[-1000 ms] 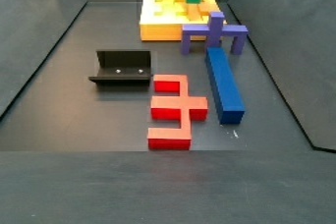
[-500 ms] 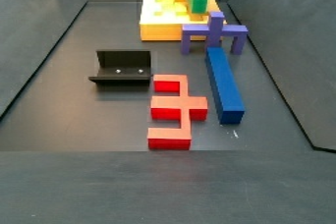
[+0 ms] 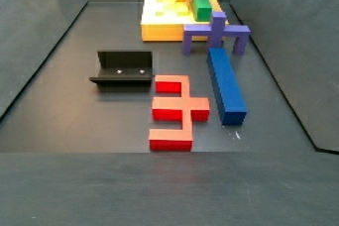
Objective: Pick up the green object. Move up. Move to above the board. Insert the green object.
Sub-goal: Insert the green object.
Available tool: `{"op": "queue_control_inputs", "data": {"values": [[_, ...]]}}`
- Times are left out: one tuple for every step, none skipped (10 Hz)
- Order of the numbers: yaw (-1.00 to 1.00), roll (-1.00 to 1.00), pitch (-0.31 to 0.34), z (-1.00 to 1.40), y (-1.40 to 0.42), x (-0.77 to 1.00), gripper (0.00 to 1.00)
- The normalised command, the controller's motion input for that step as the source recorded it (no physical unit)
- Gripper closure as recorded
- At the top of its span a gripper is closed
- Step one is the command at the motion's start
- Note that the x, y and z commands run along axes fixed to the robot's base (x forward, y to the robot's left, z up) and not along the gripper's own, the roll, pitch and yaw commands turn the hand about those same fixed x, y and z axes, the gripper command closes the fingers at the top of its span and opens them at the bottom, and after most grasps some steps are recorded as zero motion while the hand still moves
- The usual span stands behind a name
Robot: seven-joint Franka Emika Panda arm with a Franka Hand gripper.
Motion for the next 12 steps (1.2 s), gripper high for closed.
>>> {"op": "queue_control_inputs", "data": {"values": [[-0.12, 0.00, 0.000, -0.21, -0.16, 0.26, 1.00], [-0.15, 0.00, 0.000, -0.21, -0.16, 0.20, 1.00], [-0.17, 0.00, 0.000, -0.19, -0.17, 0.18, 1.00], [-0.11, 0.05, 0.000, -0.19, -0.16, 0.11, 1.00], [-0.06, 0.04, 0.000, -0.20, -0.05, 0.02, 1.00], [0.00, 0.09, 0.000, -0.23, 0.00, 0.00, 1.00], [0.00, 0.16, 0.010, -0.21, 0.05, 0.05, 1.00], [0.09, 0.26, 0.026, -0.12, 0.16, 0.09, 1.00], [0.07, 0.27, 0.027, -0.12, 0.14, 0.11, 1.00], [0.00, 0.32, 0.021, -0.06, 0.06, 0.00, 1.00], [0.00, 0.28, 0.026, -0.08, 0.00, 0.00, 1.00], [0.00, 0.12, 0.024, -0.03, 0.00, 0.05, 1.00]]}}
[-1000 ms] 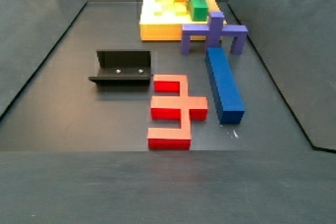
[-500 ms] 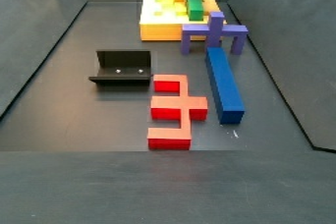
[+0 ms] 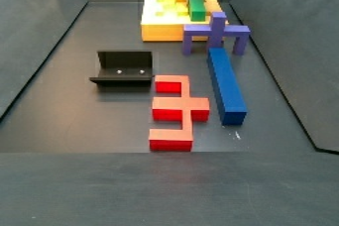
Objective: Pick up the green object. Move up. Move to above the board. Insert the green object.
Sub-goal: Insert the green object.
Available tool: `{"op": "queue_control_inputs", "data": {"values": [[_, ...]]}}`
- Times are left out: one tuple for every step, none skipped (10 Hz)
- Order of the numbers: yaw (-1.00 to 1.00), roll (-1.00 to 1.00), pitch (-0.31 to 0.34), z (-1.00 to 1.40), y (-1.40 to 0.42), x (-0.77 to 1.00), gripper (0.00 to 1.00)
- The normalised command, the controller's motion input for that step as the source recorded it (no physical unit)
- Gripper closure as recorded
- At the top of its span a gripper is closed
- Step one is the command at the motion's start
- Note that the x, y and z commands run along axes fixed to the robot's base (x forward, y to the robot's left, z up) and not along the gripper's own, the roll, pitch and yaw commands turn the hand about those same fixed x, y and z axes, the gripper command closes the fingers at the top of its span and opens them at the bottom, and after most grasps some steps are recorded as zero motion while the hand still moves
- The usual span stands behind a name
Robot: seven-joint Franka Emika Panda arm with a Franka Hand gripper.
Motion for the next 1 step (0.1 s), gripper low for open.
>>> {"op": "queue_control_inputs", "data": {"values": [[0.00, 0.00, 0.000, 0.00, 0.00, 0.00, 1.00]]}}
